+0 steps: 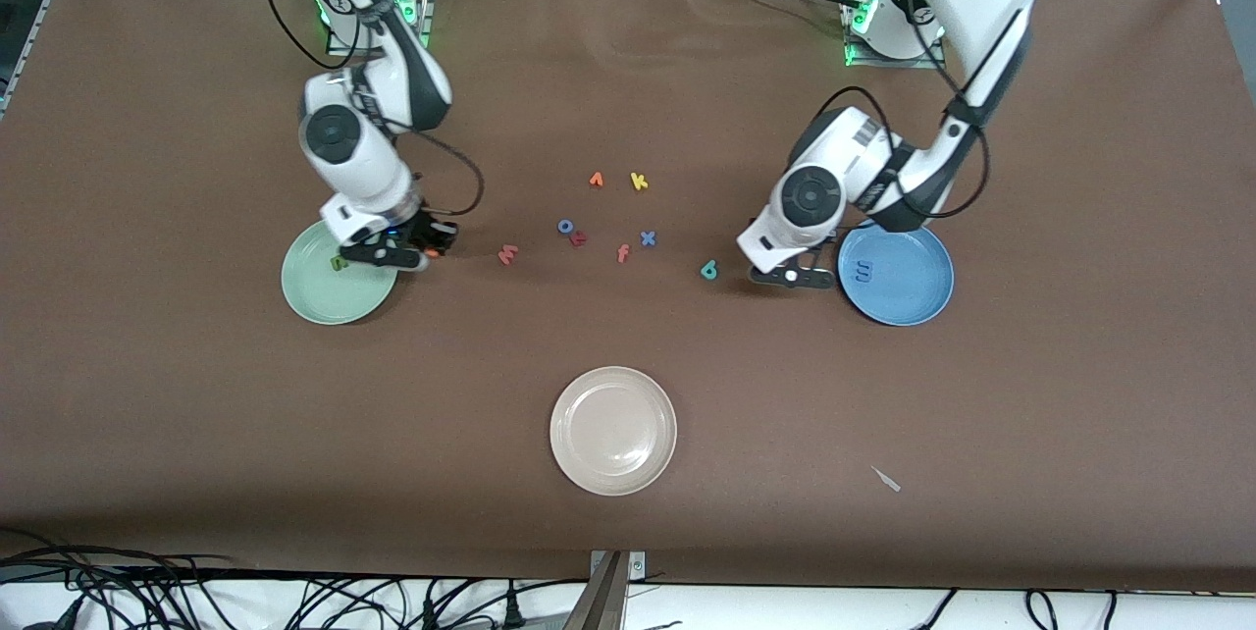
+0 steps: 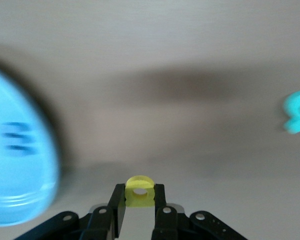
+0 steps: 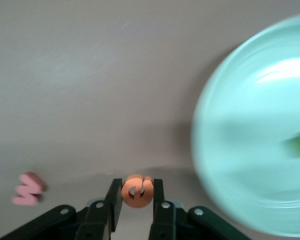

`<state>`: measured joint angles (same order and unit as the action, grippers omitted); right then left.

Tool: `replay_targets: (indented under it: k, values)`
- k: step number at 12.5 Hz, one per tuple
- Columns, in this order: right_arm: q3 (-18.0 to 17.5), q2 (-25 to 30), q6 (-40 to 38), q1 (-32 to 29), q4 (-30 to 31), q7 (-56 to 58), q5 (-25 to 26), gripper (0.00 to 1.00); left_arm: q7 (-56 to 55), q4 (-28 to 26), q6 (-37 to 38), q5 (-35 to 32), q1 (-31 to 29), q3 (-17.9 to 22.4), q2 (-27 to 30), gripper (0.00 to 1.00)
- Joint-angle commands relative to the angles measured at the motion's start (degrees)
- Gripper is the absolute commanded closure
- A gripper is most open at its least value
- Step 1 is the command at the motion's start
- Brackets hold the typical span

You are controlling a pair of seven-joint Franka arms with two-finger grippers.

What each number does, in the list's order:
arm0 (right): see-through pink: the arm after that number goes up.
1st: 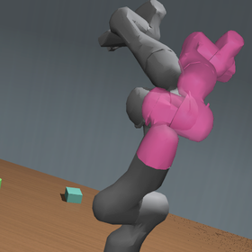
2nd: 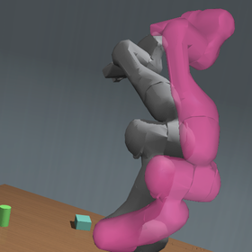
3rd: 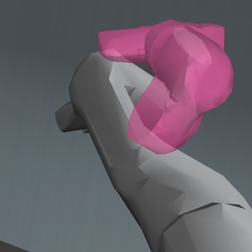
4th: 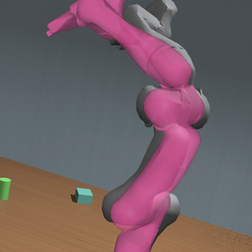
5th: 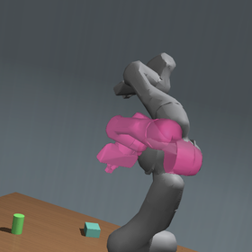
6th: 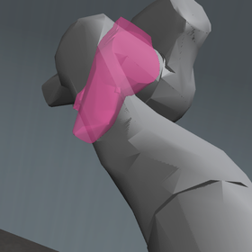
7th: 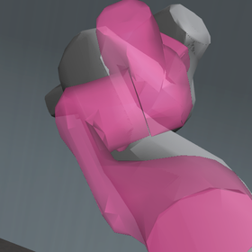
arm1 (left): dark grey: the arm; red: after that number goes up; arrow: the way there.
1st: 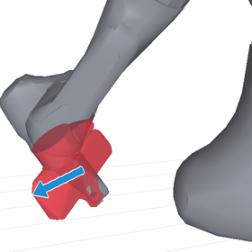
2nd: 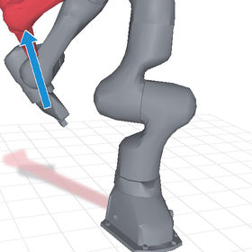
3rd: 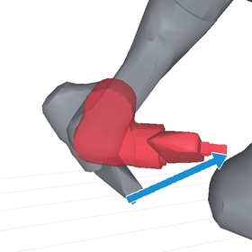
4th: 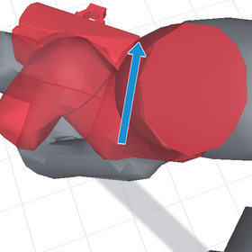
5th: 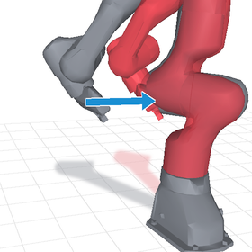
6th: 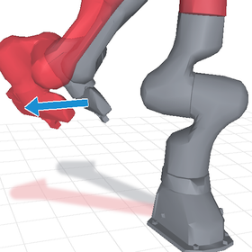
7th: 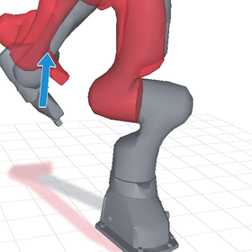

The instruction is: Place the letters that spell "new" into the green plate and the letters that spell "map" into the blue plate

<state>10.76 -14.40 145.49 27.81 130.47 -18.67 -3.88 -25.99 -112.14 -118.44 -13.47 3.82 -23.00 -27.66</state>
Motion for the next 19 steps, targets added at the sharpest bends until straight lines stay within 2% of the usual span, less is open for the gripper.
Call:
replay_targets:
  k: [1,2,3,4,6,7,8,10,11,12,13,14,16,17,19]
  values:
    - [5.57,6.04,-8.35,0.23,1.27,8.36,0.45,1.00,11.45,-1.24,2.86,-1.65,-6.78,-0.46,2.96,0.99]
    - [7.51,7.01,-9.34,0.14,1.80,9.60,0.45,0.99,15.67,-1.24,2.16,-1.65,-9.94,-0.55,2.26,0.99]
    - [7.87,7.45,-9.09,0.14,3.37,9.96,0.45,0.96,21.10,-1.15,1.55,-1.65,-13.10,-0.55,1.47,0.95]
    - [8.31,7.46,-7.87,0.14,4.86,9.96,0.37,0.96,26.47,-1.24,0.67,-1.65,-16.01,-0.55,1.12,0.86]
    - [8.67,7.02,-1.56,0.14,8.99,9.96,0.37,0.92,28.36,-1.59,0.49,-0.69,-18.49,-0.73,0.50,0.00]
    - [8.67,6.67,2.56,0.14,11.36,9.96,0.37,0.92,28.19,-1.77,1.01,-0.51,-18.41,-1.25,0.84,0.00]
    - [8.67,6.32,5.04,0.14,12.69,9.96,0.37,0.88,28.02,-1.68,1.01,-0.42,-18.41,-2.39,0.85,0.00]
    - [8.67,6.22,5.15,0.14,12.61,10.05,0.37,0.79,24.44,-1.16,0.93,0.54,-18.23,-6.15,0.85,0.00]
    - [8.67,6.22,5.33,0.14,12.53,10.05,0.37,0.61,19.28,-0.80,0.40,0.89,-17.45,-8.35,0.76,0.00]
    - [8.67,6.14,5.50,0.14,12.35,10.05,0.37,0.36,13.92,0.77,0.31,0.81,-15.70,-10.38,0.41,0.00]
    - [8.67,6.05,5.59,0.14,12.09,10.05,0.28,0.19,10.04,2.52,0.05,0.46,-12.64,-10.48,-0.29,0.00]
    - [8.58,6.05,5.33,0.14,11.74,9.79,0.28,0.15,7.39,4.98,-1.95,-0.06,-9.13,-10.22,-1.86,0.00]
    - [8.06,6.57,4.98,0.23,11.21,8.91,0.28,0.14,6.92,9.37,-7.22,-0.68,-6.20,-10.04,-6.07,0.00]
    - [7.53,6.84,4.89,0.23,10.95,8.13,0.11,0.14,7.09,10.61,-9.51,-3.56,-4.54,-10.22,-8.18,0.00]
    - [4.03,7.19,3.32,0.23,9.02,3.05,0.02,0.14,7.18,11.59,-13.47,-9.10,-2.59,-10.13,-11.44,0.00]
